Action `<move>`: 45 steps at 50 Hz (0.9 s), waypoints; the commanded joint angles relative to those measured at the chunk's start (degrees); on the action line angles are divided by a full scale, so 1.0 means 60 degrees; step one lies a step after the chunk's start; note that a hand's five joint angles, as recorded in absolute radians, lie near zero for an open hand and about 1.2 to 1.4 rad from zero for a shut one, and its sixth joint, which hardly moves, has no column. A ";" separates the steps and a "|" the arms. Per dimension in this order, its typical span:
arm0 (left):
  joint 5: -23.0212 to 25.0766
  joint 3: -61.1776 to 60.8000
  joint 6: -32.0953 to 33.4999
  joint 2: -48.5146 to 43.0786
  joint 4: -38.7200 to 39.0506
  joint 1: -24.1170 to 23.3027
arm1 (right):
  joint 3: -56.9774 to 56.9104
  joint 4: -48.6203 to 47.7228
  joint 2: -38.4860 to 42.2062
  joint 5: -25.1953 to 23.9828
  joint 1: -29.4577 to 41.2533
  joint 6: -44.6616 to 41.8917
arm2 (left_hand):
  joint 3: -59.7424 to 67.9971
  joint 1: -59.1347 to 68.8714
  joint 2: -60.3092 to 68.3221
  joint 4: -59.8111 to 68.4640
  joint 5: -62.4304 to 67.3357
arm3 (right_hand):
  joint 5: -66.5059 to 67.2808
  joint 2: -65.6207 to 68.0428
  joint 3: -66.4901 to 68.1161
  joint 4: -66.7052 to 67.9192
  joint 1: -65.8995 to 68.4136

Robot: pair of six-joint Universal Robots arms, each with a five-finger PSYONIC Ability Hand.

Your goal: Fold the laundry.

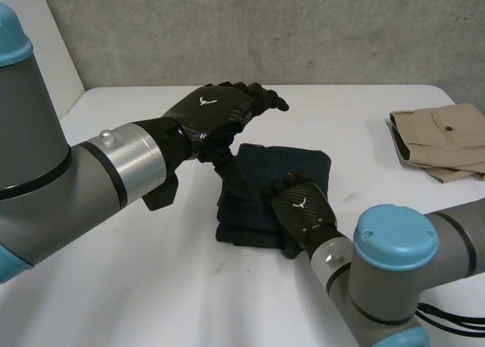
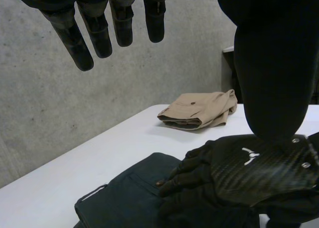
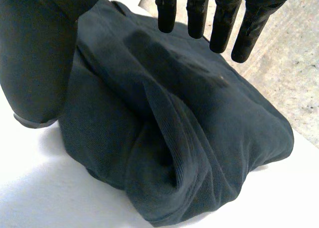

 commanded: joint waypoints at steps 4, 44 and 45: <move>-0.0007 -0.0120 0.0012 0.0087 0.0071 -0.0023 | -0.0562 -0.0387 0.0938 0.0074 -0.0077 -0.0380 | -0.0003 0.0010 0.0066 0.0084 0.0188 | 0.1475 0.1541 0.1648 0.1421 0.2253; -0.0007 -0.0222 -0.0032 0.0073 0.0115 0.0006 | -0.2657 0.0139 0.1656 -0.1097 -0.3196 -0.2474 | 0.0025 0.0038 0.0094 0.0112 0.0216 | 1.1197 1.1263 1.1369 1.1143 1.1975; -0.0007 -0.0208 -0.0032 0.0073 0.0115 0.0006 | -0.2730 0.0168 0.1656 -0.1170 -0.3342 -0.2547 | 0.0025 0.0038 0.0094 0.0112 0.0216 | 1.1197 1.1263 1.1369 1.1143 1.1975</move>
